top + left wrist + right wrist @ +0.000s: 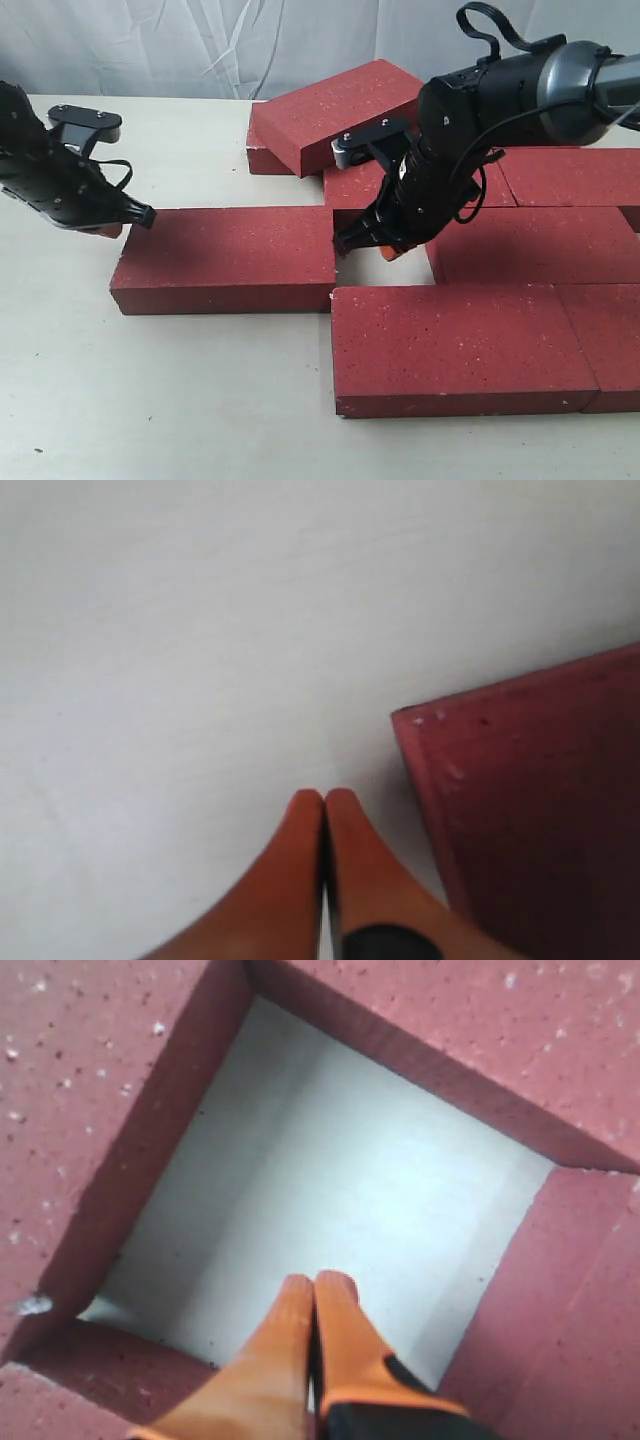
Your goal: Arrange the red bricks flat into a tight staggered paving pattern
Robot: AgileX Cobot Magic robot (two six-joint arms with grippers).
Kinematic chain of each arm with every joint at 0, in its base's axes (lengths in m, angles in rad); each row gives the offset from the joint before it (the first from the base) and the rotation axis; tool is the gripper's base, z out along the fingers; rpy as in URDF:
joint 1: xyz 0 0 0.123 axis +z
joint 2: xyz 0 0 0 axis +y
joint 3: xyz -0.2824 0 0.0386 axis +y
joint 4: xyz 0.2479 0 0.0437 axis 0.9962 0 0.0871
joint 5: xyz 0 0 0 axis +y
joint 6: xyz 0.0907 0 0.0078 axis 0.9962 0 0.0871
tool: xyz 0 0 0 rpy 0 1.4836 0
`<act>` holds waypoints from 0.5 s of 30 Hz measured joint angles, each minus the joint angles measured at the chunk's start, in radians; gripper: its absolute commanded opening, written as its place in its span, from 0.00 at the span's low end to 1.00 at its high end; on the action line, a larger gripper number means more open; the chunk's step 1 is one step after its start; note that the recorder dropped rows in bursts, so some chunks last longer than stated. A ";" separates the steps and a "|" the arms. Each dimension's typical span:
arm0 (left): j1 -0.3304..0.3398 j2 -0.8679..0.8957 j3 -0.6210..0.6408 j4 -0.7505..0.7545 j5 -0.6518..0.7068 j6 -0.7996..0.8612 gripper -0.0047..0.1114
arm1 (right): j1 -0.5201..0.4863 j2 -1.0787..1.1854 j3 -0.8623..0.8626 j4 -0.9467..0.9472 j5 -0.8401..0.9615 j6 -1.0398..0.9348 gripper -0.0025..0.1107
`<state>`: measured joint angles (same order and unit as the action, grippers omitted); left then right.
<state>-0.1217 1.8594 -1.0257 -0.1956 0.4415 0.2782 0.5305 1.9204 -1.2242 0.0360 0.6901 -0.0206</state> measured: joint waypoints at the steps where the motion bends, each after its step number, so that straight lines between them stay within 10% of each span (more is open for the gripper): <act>1: 0.010 0.000 0.000 0.000 0.000 -0.003 0.04 | 0.000 -0.005 -0.002 0.000 -0.006 0.005 0.02; 15: 0.035 0.024 0.000 -0.062 0.076 -0.011 0.04 | 0.000 -0.117 -0.024 0.052 -0.010 0.021 0.02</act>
<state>-0.0863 1.8830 -1.0257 -0.2580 0.5173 0.2677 0.5305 1.8038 -1.2479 0.0876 0.6804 0.0000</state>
